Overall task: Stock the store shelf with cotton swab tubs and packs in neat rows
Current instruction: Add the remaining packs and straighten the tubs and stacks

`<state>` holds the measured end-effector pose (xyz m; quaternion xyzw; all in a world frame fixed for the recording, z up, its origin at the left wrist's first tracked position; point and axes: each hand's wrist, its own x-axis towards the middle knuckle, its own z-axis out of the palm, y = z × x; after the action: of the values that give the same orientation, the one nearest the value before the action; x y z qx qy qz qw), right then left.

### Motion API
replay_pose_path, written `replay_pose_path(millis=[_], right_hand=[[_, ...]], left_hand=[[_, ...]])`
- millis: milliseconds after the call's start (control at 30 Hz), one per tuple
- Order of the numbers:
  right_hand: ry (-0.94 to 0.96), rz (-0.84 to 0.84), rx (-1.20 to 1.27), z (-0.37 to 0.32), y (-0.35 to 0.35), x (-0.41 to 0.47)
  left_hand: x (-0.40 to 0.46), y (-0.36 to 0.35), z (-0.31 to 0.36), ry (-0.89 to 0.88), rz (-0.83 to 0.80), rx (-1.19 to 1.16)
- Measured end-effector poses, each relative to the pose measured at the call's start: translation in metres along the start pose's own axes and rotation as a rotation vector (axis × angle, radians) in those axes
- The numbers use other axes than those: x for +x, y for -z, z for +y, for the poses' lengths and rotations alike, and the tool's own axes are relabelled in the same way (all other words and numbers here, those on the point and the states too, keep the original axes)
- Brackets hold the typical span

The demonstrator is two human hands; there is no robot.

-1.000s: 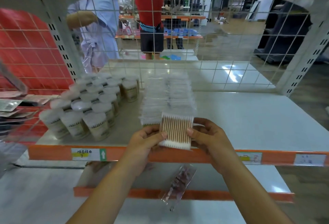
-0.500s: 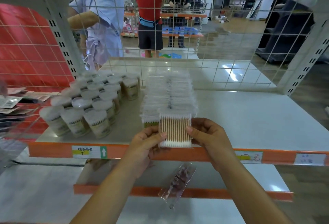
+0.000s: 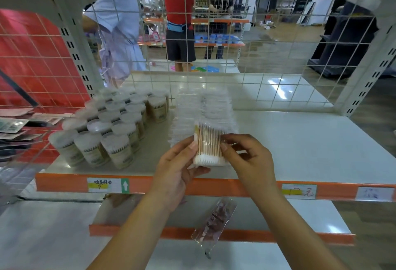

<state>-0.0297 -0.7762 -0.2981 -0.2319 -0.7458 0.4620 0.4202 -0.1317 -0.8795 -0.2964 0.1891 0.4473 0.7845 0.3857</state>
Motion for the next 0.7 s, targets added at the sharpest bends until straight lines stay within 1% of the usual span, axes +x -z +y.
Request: replay_pose_path(millis=[67, 133, 267, 333, 467, 567, 633, 700], right_hand=[[0.007, -0.033, -0.051, -0.001, -0.003, 0.000], [-0.018, -0.068, -0.042, -0.002, -0.005, -0.001], [-0.097, -0.150, 0.178, -0.012, -0.005, -0.003], [-0.100, -0.185, 0.216, -0.015, -0.004, -0.004], [-0.113, -0.150, 0.271, -0.012, -0.003, -0.004], [-0.148, -0.128, 0.361, -0.014, 0.001, -0.002], [-0.173, -0.130, 0.418, -0.016, 0.004, 0.000], [-0.190, -0.144, 0.443, -0.017, 0.007, 0.002]], left_hand=[[-0.001, -0.002, -0.001, -0.039, 0.004, 0.059], [-0.002, -0.004, -0.004, -0.087, 0.006, 0.116], [-0.001, -0.001, -0.008, -0.145, 0.077, 0.203], [0.001, 0.001, -0.010, -0.157, 0.105, 0.252], [0.002, 0.003, -0.010, -0.198, 0.137, 0.348], [0.002, 0.004, -0.008, -0.231, 0.164, 0.387], [0.003, 0.007, -0.005, -0.212, 0.179, 0.380], [0.002, 0.008, -0.001, -0.173, 0.162, 0.348]])
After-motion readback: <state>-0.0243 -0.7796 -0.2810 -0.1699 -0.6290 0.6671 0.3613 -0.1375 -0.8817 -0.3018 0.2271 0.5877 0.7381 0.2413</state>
